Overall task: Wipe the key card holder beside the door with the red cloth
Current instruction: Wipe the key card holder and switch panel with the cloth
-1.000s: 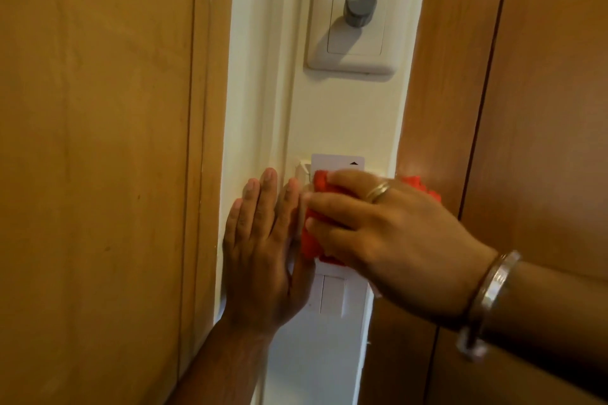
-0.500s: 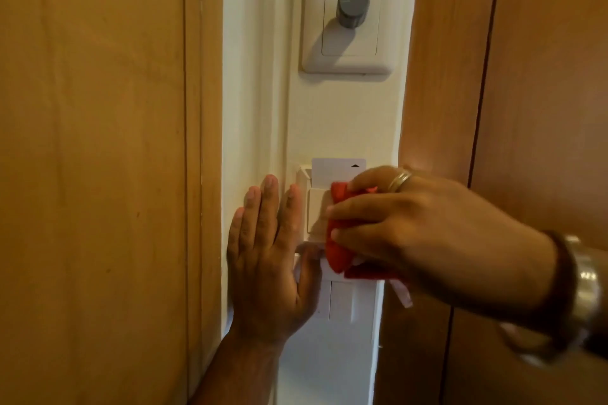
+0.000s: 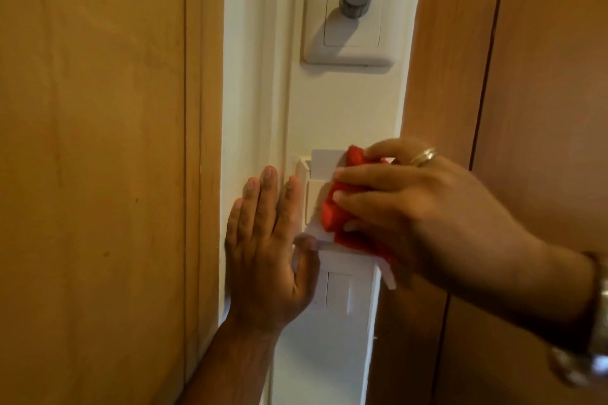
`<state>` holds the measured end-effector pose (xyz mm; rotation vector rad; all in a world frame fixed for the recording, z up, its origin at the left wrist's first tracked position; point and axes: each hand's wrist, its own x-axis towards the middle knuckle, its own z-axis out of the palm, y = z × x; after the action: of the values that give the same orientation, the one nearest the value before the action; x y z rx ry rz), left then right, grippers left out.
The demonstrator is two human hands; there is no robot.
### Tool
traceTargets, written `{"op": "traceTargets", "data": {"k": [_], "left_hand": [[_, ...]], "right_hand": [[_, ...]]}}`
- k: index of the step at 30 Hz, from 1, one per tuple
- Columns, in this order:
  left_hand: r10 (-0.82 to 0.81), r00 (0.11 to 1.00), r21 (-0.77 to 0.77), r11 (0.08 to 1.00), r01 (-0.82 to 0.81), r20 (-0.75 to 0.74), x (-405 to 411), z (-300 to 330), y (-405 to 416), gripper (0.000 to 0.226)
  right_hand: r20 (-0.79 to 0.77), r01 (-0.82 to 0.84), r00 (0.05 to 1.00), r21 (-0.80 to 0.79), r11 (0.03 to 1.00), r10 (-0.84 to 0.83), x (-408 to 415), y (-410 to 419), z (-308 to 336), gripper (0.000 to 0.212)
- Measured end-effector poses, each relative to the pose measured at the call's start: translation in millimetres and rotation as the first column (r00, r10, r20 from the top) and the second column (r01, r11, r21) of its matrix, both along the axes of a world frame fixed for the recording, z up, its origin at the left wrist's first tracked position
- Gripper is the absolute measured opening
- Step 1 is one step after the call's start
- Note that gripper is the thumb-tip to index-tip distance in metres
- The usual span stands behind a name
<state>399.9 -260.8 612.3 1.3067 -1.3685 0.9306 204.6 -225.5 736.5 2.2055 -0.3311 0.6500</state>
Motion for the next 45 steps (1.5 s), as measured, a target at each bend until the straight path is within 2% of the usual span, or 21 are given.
{"op": "traceTargets", "data": {"k": [2,4,5,10,11,14,15,19,20,23,24,28,32,36,41,45], "left_hand": [[0.000,1.000,0.001,1.000,0.000,0.011,1,0,0,0.066],[-0.001,1.000,-0.022,1.000,0.002,0.013,1,0,0,0.065],[-0.003,1.000,-0.031,1.000,0.004,0.009,1,-1,0,0.064],[0.001,1.000,-0.034,0.999,0.000,0.007,0,-1,0,0.064],[0.003,1.000,-0.030,1.000,-0.002,0.010,1,-1,0,0.064],[0.008,1.000,-0.029,1.000,-0.008,0.007,2,-2,-1,0.064],[0.008,1.000,-0.030,1.000,-0.008,0.005,1,-2,-1,0.064],[-0.001,1.000,-0.033,0.999,0.001,0.007,1,-1,0,0.064],[-0.003,1.000,-0.031,1.000,0.003,0.006,1,-1,0,0.064],[0.005,1.000,-0.023,1.000,-0.005,0.009,2,-1,0,0.065],[0.010,1.000,-0.021,1.000,-0.010,0.011,2,-2,0,0.066],[0.007,1.000,-0.004,1.000,-0.007,0.001,-1,1,2,0.067],[-0.017,1.000,0.009,1.000,0.017,-0.003,-1,2,4,0.068],[-0.017,1.000,0.003,1.000,0.017,-0.024,-3,3,4,0.067],[-0.013,1.000,-0.002,1.000,0.013,0.012,1,1,2,0.068],[0.002,1.000,-0.014,1.000,-0.002,-0.008,-1,0,1,0.067]], "right_hand": [[-0.060,-0.009,0.998,-0.049,0.999,0.006,2,-1,-15,0.036],[-0.136,-0.016,0.991,-0.038,0.999,0.011,-12,-4,-22,0.042],[-0.127,-0.017,0.992,-0.017,1.000,0.015,-21,-8,-20,0.045],[0.107,0.007,0.994,0.019,1.000,-0.009,-40,-25,-10,0.049],[0.100,0.002,0.995,0.010,1.000,-0.003,-38,-24,-18,0.048],[-0.075,-0.022,0.997,-0.017,1.000,0.021,-39,-22,-44,0.051],[-0.091,-0.025,0.996,-0.011,1.000,0.024,-40,-21,-42,0.052],[0.135,0.005,0.991,0.019,1.000,-0.008,-31,-16,-19,0.042],[0.133,0.013,0.991,0.002,1.000,-0.013,-27,-13,-21,0.041],[-0.026,0.017,0.999,-0.110,0.994,-0.020,-16,-4,-36,0.038],[-0.053,0.018,0.998,-0.105,0.994,-0.023,-14,-3,-35,0.038],[0.053,0.036,0.998,-0.077,0.996,-0.032,-1,0,-14,0.033],[-0.065,0.087,0.993,-0.139,0.987,-0.096,7,5,-25,0.030],[0.036,0.110,0.994,-0.085,0.990,-0.107,7,6,-15,0.034],[-0.066,0.081,0.994,-0.135,0.988,-0.090,0,5,-31,0.034],[0.101,0.098,0.991,-0.093,0.991,-0.089,-4,0,-10,0.044]]}}
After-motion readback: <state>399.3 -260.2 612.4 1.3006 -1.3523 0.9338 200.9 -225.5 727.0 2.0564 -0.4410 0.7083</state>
